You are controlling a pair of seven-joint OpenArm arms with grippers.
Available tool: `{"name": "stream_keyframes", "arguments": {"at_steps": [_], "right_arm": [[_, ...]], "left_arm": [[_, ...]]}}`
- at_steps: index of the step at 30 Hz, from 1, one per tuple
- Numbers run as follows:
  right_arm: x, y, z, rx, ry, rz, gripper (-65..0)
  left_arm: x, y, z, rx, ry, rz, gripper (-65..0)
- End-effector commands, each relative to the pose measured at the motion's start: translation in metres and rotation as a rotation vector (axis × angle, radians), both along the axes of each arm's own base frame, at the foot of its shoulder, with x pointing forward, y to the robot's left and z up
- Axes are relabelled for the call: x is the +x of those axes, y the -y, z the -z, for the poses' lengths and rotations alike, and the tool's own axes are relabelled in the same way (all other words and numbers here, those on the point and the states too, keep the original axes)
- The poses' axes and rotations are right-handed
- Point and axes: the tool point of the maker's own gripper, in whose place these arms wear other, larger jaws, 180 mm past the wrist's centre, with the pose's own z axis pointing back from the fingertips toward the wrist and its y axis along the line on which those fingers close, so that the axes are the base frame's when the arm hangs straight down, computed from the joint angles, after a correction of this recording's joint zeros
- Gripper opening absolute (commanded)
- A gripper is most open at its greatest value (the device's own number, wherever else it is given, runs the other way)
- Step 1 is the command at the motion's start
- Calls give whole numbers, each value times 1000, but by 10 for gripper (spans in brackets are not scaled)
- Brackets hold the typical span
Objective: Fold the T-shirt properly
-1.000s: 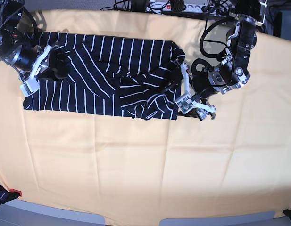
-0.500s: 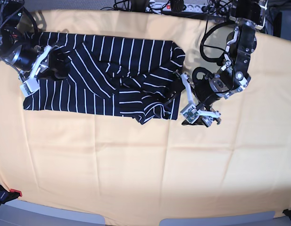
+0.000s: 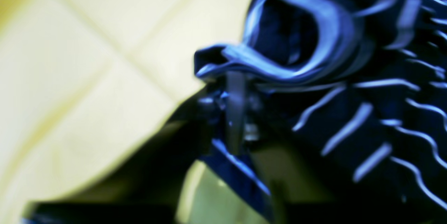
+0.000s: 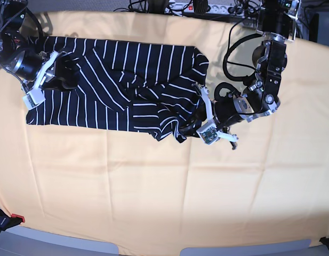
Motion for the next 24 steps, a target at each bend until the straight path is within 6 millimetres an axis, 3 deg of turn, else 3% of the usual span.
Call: {"name": "stream_keyframes", "arguments": {"at_steps": [1, 4, 11, 13, 16, 24], "right_arm": [[6, 0, -12, 6, 44, -7, -526], [6, 0, -12, 6, 44, -7, -526], [6, 0, -12, 6, 44, -7, -526], [6, 0, -12, 7, 46, -6, -526], [6, 0, -13, 8, 48, -6, -526], [6, 0, -13, 9, 50, -5, -526]], "left_arm": [[5, 3, -15, -28, 35, 12, -418], [4, 2, -13, -17, 26, 11, -272], [6, 0, -13, -10, 41, 8, -269], [6, 0, -14, -14, 44, 9, -369], [6, 0, -15, -18, 43, 9, -650], [-6, 13, -29, -122, -20, 46, -650]]}}
